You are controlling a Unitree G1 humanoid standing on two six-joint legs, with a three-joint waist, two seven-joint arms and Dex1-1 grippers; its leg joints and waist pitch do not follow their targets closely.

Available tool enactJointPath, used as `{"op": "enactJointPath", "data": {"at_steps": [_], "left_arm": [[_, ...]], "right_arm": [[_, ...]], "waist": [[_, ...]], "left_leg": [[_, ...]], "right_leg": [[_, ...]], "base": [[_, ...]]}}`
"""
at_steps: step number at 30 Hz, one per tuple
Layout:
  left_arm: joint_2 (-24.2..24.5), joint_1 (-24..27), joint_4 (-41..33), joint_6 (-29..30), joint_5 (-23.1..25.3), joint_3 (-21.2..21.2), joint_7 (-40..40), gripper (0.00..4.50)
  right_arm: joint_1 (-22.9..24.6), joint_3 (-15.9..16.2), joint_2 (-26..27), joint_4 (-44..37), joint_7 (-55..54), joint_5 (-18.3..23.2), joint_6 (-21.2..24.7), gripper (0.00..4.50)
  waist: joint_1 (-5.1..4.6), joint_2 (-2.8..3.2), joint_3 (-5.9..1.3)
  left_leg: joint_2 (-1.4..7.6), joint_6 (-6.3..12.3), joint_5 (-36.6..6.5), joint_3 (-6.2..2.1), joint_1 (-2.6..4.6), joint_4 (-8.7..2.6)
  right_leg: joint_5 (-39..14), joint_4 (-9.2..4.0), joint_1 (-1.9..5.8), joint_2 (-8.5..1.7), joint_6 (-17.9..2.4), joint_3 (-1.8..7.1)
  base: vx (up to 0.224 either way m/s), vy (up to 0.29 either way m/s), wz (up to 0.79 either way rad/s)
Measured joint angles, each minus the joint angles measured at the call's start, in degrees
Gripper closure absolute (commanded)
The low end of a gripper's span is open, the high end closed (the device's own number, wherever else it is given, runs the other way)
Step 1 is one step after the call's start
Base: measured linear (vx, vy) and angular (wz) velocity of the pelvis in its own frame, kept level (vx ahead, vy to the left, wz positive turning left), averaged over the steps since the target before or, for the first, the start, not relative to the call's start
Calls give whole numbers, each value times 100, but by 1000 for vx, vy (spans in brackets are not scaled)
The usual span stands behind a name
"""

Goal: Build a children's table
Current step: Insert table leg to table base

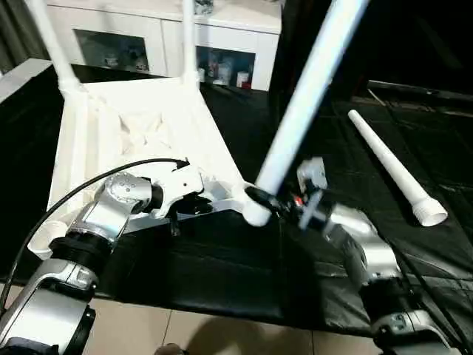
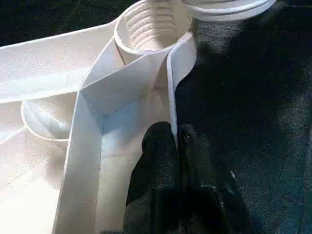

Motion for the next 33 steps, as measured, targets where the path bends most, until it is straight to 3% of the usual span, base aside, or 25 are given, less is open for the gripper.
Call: {"op": "enactJointPath", "data": {"at_steps": [22,33], "left_arm": [[130,150,-311,71,-3,-1,-117,450],[185,516,-1127,323,-23,-36,-285,450]], "right_arm": [[229,-12,28,-493,-176,134,277,261],[-45,24,170,-428,-295,127,351,261]], "waist": [[9,-2,1],[54,-70,34]], "left_leg": [[1,1,0,0,-3,-2],[0,1,0,3,-3,-2]], "right_leg": [[-1,-4,-2,1,2,0],[-3,-1,-3,-1,3,1]], "base": [[0,0,0],[0,0,0]]}}
